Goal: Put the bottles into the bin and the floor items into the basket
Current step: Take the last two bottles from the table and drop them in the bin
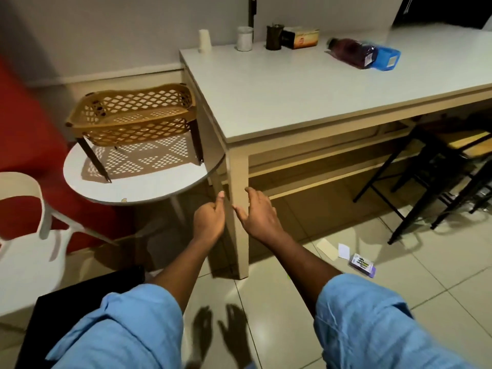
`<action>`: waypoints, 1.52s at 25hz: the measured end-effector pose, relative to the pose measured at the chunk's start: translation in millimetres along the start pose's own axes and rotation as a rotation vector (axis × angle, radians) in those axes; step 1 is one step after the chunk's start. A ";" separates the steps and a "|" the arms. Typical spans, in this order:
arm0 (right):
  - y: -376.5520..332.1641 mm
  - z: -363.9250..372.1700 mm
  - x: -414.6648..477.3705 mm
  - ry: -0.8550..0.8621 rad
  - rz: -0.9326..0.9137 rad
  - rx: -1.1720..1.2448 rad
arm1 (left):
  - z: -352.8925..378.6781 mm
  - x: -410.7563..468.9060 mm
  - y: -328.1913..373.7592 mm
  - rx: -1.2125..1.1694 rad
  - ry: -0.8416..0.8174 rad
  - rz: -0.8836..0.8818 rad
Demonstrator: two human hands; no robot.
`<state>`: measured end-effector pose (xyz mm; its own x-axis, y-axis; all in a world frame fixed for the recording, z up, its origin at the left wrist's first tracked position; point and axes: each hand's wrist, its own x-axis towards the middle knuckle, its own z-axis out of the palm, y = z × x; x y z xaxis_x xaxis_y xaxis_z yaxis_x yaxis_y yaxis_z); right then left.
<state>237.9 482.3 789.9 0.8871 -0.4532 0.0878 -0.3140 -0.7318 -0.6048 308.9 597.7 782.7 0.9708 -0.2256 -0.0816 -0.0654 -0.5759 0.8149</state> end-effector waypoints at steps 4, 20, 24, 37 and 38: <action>83.7 -58.6 -12.4 0.059 0.078 -0.037 | 85.6 -33.5 57.7 -0.013 -0.095 0.168; 283.6 -260.6 78.9 0.495 0.275 -0.141 | 288.3 10.8 292.6 -0.033 -0.351 0.694; 300.1 -315.8 150.6 0.577 0.288 -0.145 | 318.0 62.5 372.6 -0.156 -0.340 0.711; 367.9 -407.3 333.1 0.585 0.271 -0.044 | 394.7 198.7 512.5 -0.014 -0.137 0.593; 374.3 -413.3 349.1 0.580 0.271 -0.038 | 401.7 213.7 521.2 0.048 -0.121 0.554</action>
<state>290.2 -160.2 921.3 0.4506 -0.8187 0.3558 -0.5228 -0.5651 -0.6382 389.5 -66.2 959.6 0.7557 -0.5906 0.2830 -0.5701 -0.3804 0.7282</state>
